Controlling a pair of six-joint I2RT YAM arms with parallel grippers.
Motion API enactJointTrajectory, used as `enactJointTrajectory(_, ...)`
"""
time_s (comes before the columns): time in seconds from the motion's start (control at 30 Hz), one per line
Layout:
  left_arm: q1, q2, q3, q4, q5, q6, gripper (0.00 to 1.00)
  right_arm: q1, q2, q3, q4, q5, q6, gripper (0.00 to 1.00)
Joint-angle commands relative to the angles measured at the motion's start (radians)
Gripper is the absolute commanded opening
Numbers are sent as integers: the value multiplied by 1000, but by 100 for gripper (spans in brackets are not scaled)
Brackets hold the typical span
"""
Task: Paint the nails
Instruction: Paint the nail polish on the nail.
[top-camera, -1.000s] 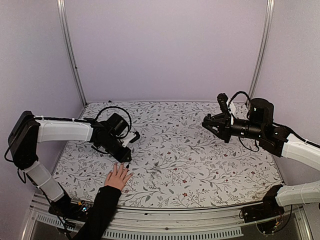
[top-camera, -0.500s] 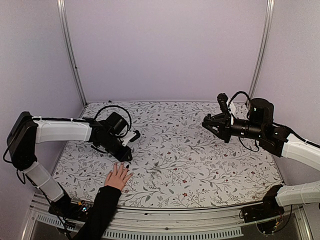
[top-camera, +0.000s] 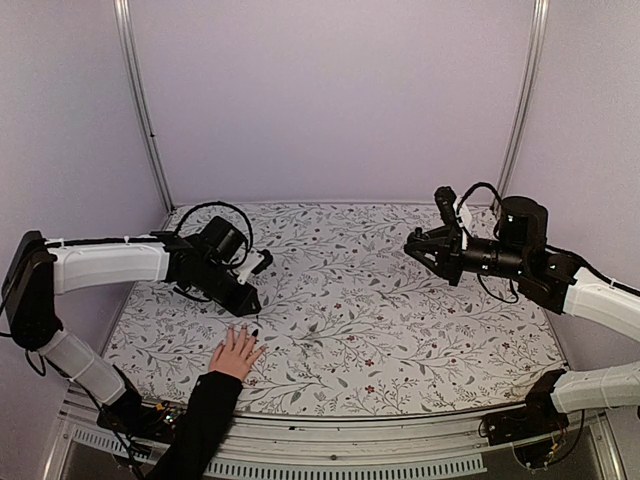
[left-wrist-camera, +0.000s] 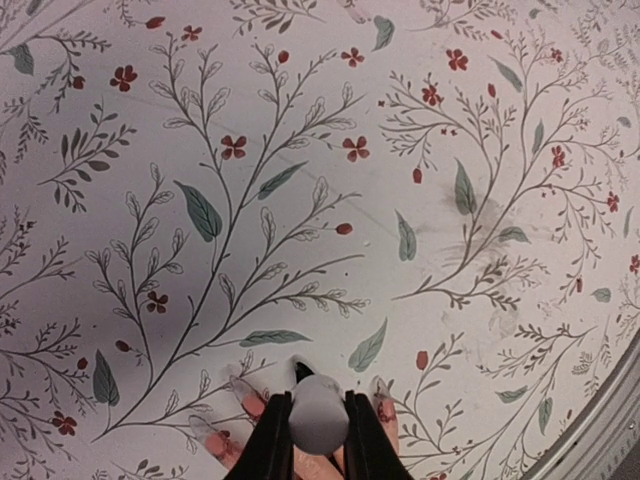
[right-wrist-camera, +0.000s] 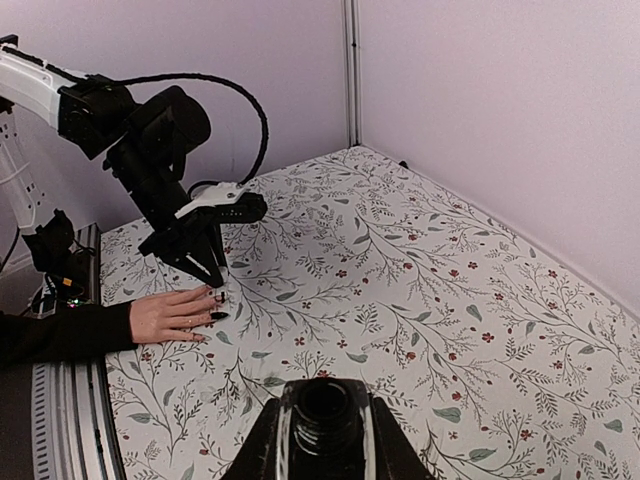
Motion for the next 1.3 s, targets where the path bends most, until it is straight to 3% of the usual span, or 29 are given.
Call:
enactJointTrajectory(0.0, 12, -12, -24, -25, 0, -52, 0, -3, -24, -6, 19, -2, 3, 0)
enactJointTrajectory(1.27, 11, 80, -25, -32, -14, -45, 0, -3, -18, -8, 20, 3, 1, 0)
